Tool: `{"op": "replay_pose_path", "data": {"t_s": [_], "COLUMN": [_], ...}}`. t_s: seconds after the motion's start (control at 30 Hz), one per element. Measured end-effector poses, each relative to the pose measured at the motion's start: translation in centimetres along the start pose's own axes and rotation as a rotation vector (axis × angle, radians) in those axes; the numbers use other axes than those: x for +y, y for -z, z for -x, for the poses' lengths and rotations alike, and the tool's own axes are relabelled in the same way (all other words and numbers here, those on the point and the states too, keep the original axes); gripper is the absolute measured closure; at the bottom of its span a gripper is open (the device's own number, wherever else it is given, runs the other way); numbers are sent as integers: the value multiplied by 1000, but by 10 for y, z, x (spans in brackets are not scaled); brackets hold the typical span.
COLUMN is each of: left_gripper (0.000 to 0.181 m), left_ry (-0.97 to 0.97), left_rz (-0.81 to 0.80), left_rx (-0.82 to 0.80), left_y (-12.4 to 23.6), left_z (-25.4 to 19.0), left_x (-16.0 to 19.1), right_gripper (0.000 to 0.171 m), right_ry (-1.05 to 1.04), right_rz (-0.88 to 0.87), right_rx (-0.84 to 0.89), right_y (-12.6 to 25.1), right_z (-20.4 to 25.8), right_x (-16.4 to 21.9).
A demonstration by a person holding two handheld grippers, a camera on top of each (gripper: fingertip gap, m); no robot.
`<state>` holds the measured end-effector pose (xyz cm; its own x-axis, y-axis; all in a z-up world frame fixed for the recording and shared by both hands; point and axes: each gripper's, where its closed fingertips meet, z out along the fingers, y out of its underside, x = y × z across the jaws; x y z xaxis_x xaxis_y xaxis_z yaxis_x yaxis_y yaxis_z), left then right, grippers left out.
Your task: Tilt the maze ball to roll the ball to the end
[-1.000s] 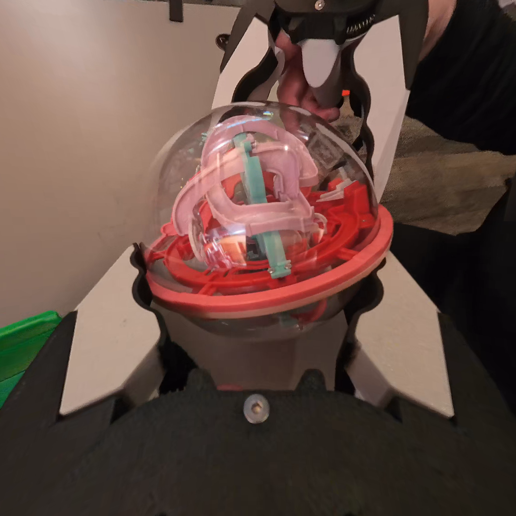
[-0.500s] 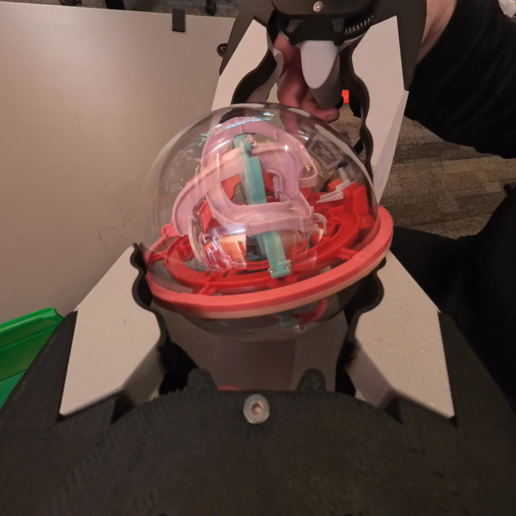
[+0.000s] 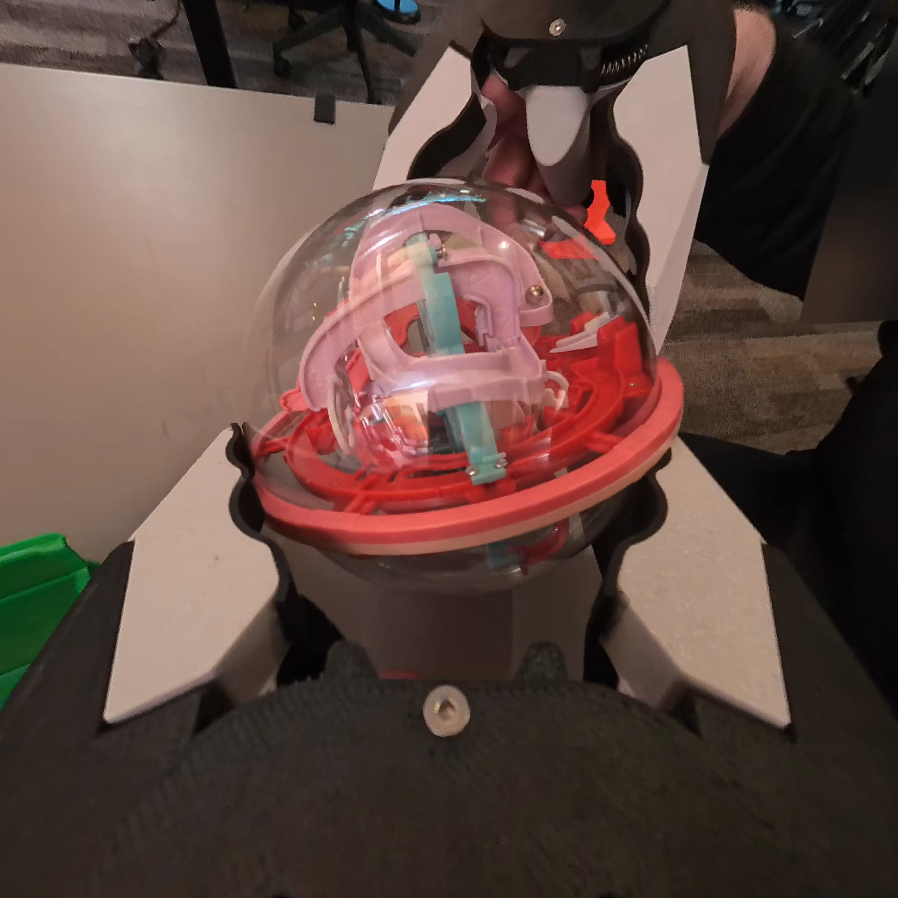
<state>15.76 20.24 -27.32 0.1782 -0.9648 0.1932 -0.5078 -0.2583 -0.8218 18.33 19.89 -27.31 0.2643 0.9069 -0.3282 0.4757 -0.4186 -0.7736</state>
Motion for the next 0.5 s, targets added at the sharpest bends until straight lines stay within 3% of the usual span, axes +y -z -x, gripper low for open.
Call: {"op": "replay_pose_path", "data": {"t_s": [0.5], "left_gripper": [29], "left_ry": [-7], "left_rz": [-166], "left_rx": [-8], "left_y": [-3], "left_z": [1], "left_x": [0], "right_gripper": [35], "right_ry": [64], "right_rz": [96], "right_rx": [59], "right_y": [3], "right_z": [-2], "right_x": [-3]}}
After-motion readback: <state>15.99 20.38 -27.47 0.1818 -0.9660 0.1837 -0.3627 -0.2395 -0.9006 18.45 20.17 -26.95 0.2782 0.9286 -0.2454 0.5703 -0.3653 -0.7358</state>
